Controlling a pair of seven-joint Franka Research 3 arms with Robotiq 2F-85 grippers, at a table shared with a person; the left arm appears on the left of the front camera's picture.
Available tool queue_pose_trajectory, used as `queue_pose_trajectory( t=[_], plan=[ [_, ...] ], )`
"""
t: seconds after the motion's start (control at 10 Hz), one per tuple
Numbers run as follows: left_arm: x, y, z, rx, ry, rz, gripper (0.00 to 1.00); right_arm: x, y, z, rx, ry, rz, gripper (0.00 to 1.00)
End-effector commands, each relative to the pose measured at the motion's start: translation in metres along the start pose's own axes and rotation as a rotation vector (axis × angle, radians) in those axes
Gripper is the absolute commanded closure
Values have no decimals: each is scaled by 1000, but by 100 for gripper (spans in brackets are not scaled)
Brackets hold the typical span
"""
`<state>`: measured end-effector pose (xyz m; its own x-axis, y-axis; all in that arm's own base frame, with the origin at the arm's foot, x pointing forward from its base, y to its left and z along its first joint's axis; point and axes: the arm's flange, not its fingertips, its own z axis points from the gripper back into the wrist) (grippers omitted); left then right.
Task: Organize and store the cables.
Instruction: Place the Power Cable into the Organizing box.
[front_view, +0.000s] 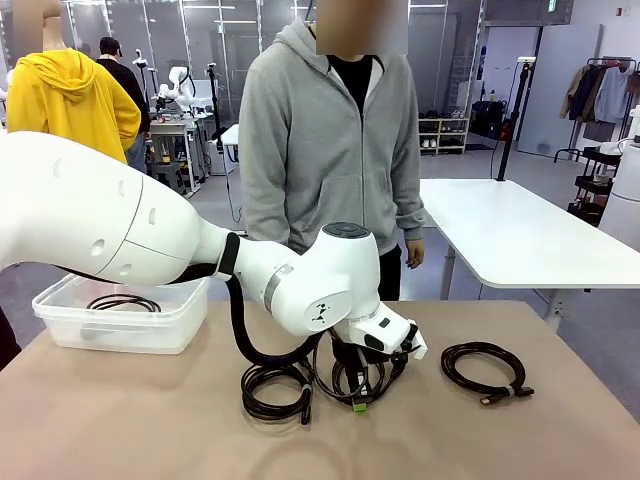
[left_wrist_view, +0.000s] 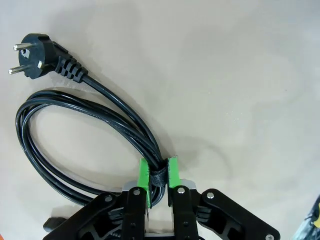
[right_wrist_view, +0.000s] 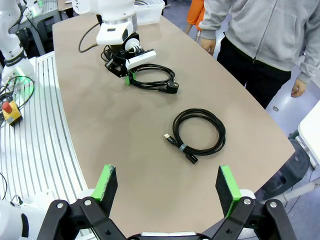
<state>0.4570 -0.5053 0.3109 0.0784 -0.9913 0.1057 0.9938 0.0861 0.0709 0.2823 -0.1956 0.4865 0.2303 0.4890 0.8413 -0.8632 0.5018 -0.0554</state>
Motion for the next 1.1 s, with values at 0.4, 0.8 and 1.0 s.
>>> queue_pose_trajectory(
  t=[0.4, 0.8, 1.0],
  plan=[
    [1, 12, 85, -11, 6, -143, 100, 2, 2, 0, -5, -7, -4, 0],
    [4, 12, 109, 21, 10, -175, 100, 2, 2, 0, -5, -7, -4, 0],
    [6, 14, 111, 39, 12, -151, 100, 2, 2, 0, -5, -7, -4, 0]
  ],
)
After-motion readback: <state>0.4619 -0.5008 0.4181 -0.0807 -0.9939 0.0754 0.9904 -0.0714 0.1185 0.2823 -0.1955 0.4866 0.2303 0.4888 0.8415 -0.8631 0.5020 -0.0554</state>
